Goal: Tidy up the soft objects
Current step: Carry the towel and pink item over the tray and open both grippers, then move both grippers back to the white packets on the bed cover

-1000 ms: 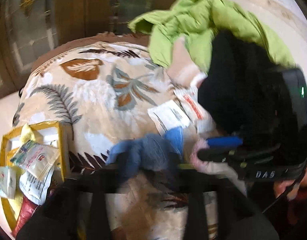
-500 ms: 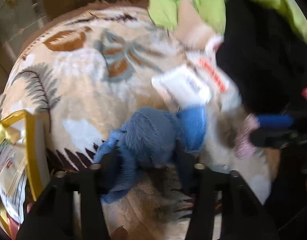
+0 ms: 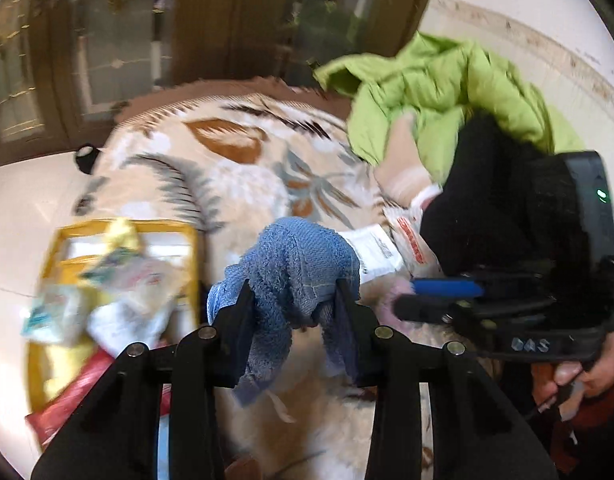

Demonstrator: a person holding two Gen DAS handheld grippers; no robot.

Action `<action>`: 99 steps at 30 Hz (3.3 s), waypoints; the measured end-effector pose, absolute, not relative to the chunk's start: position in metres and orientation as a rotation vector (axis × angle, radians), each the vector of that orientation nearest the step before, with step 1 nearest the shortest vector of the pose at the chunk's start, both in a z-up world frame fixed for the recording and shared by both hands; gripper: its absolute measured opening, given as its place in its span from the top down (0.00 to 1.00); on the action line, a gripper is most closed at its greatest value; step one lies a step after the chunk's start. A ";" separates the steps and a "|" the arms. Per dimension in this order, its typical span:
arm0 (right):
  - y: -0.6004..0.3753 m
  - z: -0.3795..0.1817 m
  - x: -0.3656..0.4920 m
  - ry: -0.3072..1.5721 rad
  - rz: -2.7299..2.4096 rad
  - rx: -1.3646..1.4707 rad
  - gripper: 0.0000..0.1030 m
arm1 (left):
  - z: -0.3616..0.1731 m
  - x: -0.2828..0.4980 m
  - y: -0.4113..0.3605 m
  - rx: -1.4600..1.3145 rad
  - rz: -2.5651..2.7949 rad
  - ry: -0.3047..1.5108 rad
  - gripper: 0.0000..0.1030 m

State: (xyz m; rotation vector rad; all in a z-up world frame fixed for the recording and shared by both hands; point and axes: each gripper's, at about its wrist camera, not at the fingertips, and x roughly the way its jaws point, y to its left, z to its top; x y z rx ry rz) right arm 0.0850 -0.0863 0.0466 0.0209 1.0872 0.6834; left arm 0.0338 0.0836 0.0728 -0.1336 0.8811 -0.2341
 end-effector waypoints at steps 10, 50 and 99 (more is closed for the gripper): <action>0.041 0.061 0.088 1.068 0.892 -0.012 0.73 | 0.092 -0.017 0.188 -0.146 -0.017 0.901 0.66; -0.046 0.048 0.086 1.027 0.806 0.165 0.49 | 0.073 -0.006 0.140 -0.041 0.088 0.835 0.16; -0.186 0.009 0.094 1.085 0.540 0.311 0.49 | 0.036 0.056 0.036 0.062 0.031 0.884 0.16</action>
